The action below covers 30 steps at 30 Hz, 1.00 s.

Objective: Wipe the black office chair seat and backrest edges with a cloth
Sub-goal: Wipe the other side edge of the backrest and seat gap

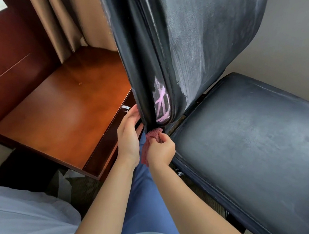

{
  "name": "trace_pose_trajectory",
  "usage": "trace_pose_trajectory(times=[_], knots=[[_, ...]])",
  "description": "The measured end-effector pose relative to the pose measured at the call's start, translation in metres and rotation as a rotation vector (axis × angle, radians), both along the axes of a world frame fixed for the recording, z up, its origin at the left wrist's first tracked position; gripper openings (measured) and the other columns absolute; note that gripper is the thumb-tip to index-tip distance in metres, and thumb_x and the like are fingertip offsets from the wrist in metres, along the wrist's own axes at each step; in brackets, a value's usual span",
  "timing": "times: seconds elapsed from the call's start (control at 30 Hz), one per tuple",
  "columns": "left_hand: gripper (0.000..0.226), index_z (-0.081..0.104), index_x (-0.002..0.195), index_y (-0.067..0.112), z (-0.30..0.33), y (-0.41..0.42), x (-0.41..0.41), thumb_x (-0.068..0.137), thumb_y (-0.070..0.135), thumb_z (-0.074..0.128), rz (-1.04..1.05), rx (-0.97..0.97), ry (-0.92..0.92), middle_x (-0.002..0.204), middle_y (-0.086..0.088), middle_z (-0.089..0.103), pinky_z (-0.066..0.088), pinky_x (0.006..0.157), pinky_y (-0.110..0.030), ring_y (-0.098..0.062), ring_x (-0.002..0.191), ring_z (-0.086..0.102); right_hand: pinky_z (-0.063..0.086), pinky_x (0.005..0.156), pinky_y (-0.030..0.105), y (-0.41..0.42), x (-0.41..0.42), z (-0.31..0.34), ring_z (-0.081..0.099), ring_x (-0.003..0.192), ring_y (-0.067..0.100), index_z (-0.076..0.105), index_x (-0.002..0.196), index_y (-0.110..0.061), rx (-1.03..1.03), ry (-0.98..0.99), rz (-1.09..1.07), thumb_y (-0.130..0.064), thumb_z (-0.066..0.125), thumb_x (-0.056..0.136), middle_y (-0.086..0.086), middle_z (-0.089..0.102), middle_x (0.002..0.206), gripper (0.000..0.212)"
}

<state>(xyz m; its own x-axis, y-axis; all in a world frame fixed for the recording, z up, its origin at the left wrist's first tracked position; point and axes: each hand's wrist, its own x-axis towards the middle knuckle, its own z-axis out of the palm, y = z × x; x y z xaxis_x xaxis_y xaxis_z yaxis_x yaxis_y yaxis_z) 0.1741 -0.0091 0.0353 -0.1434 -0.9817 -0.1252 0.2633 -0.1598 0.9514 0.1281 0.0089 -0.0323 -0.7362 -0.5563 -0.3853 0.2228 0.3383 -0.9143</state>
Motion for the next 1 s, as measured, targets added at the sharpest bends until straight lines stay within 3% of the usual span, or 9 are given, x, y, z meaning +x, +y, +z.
trace_pose_trajectory(times=[0.1,0.3,0.43,0.5,0.7,0.8,0.9,1.0], knots=[[0.035,0.065,0.105,0.030,0.001,0.002,0.001,0.099,0.012,0.036,-0.006,-0.001,-0.015,0.114,0.003,0.068,0.045,0.099,-0.028,-0.006,0.111,0.061,0.047,0.065,0.029,0.008,-0.001,-0.001,0.056,0.070,0.018,0.061,0.065,-0.026,0.019,0.056,0.100,-0.011,0.056,0.085,-0.004,0.059,0.067,0.025],[0.032,0.065,0.105,0.027,0.009,0.005,0.004,0.099,0.015,0.036,-0.044,-0.004,-0.040,0.109,0.004,0.070,0.047,0.092,-0.022,-0.005,0.108,0.062,0.047,0.076,0.023,0.017,0.009,0.023,0.059,0.084,0.010,0.057,0.070,-0.042,-0.215,0.188,0.112,-0.015,0.057,0.089,-0.009,0.063,0.089,0.033],[0.031,0.064,0.104,0.027,0.015,0.005,0.008,0.100,0.019,0.035,-0.055,0.007,-0.118,0.115,0.003,0.066,0.041,0.102,-0.025,-0.009,0.115,0.058,0.037,0.055,0.015,0.026,0.000,0.023,0.055,0.074,0.012,0.060,0.070,-0.030,-0.046,0.151,0.218,-0.018,0.052,0.092,-0.010,0.059,0.072,0.026],[0.029,0.063,0.103,0.028,0.018,0.004,0.011,0.100,0.022,0.035,-0.085,0.010,-0.149,0.119,0.004,0.065,0.037,0.107,-0.028,-0.010,0.118,0.056,0.033,0.054,0.010,0.034,-0.004,0.023,0.055,0.074,0.012,0.063,0.076,-0.028,-0.055,0.180,0.184,-0.015,0.051,0.090,-0.007,0.062,0.075,0.022],[0.028,0.065,0.105,0.038,0.024,0.008,0.008,0.097,0.025,0.041,-0.144,-0.045,-0.217,0.116,0.010,0.067,0.040,0.104,-0.031,-0.008,0.116,0.057,0.040,0.066,0.006,0.049,-0.009,0.055,0.058,0.078,-0.006,0.061,0.074,-0.043,-0.287,0.200,0.118,-0.019,0.056,0.090,-0.021,0.065,0.076,0.029],[0.030,0.060,0.110,0.046,0.024,0.013,0.004,0.098,0.027,0.040,-0.142,-0.064,-0.252,0.120,0.014,0.063,0.040,0.104,-0.031,-0.005,0.117,0.055,0.044,0.084,0.011,0.053,-0.009,0.069,0.058,0.094,-0.007,0.066,0.095,-0.042,-0.401,0.213,0.085,-0.019,0.059,0.089,-0.021,0.066,0.094,0.025],[0.035,0.058,0.126,0.031,0.027,0.014,0.004,0.094,0.031,0.044,-0.102,-0.034,-0.241,0.127,0.007,0.061,0.037,0.110,-0.040,-0.011,0.121,0.053,0.040,0.082,0.007,0.059,-0.008,0.084,0.056,0.092,-0.012,0.061,0.084,-0.057,-0.497,0.273,0.059,-0.012,0.061,0.088,-0.026,0.061,0.092,0.045],[0.035,0.061,0.124,0.020,0.032,0.011,0.004,0.092,0.026,0.048,-0.045,-0.025,-0.201,0.124,0.001,0.064,0.039,0.109,-0.043,-0.015,0.118,0.056,0.040,0.081,0.008,0.061,-0.012,0.097,0.057,0.090,-0.008,0.058,0.080,-0.065,-0.559,0.436,0.071,-0.006,0.061,0.087,-0.028,0.061,0.088,0.059]])
